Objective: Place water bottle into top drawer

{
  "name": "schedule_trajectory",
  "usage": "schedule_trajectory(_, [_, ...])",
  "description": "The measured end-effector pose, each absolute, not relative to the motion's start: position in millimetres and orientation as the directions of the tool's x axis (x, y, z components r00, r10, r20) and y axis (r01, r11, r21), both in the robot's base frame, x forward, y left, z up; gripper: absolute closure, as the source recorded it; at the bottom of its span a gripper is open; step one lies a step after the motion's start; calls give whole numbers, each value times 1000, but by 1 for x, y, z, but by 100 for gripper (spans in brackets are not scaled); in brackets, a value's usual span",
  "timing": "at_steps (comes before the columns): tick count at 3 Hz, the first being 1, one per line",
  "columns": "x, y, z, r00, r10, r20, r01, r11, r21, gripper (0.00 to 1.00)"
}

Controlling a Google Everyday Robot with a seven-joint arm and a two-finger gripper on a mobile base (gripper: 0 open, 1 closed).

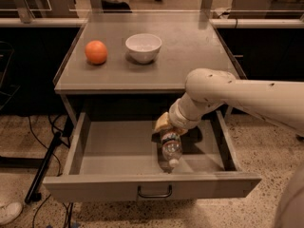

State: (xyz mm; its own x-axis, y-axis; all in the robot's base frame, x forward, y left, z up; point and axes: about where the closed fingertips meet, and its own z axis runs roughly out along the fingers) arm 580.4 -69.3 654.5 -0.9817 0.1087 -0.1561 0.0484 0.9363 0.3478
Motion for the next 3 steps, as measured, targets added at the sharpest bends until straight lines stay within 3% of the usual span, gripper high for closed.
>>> schedule_trajectory(3, [593, -81, 635, -977, 188, -97, 139, 917, 375, 100])
